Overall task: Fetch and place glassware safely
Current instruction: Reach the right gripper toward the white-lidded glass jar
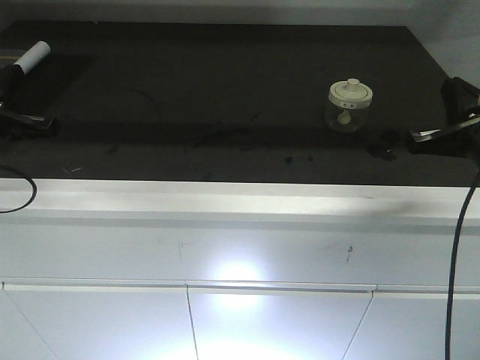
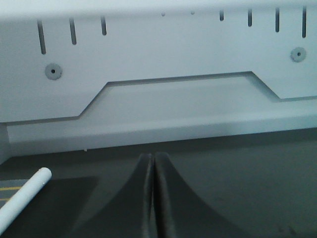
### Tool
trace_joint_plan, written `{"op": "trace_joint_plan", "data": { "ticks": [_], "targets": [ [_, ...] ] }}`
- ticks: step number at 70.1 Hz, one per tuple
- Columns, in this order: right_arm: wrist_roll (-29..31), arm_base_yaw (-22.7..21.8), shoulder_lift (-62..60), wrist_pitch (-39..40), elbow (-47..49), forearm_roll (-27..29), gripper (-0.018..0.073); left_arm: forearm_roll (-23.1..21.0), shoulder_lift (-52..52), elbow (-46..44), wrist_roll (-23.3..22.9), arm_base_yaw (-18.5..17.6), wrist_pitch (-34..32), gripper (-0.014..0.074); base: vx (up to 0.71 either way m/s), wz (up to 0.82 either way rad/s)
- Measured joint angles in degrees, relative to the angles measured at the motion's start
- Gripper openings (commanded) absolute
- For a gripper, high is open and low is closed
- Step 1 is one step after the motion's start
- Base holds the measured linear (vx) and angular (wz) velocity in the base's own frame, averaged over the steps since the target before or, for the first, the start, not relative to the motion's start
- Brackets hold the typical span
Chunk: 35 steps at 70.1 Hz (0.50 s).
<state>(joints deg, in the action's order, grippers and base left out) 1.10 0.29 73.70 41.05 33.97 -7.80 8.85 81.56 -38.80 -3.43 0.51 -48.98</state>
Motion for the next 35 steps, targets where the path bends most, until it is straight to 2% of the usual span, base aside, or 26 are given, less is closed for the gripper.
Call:
{"op": "trace_joint_plan", "data": {
  "ticks": [25,35],
  "targets": [
    [-2.0,0.0,0.1,-10.2,-0.1,0.0,-0.0001,0.0,0.0,10.1,-0.1,0.0,-1.8,-0.0007,0.0,0.0],
    [-2.1,0.0,2.1,-10.4,-0.1,-0.5,-0.0001,0.0,0.0,12.2,-0.1,0.0,-3.3,-0.0007,0.0,0.0]
  ]
}}
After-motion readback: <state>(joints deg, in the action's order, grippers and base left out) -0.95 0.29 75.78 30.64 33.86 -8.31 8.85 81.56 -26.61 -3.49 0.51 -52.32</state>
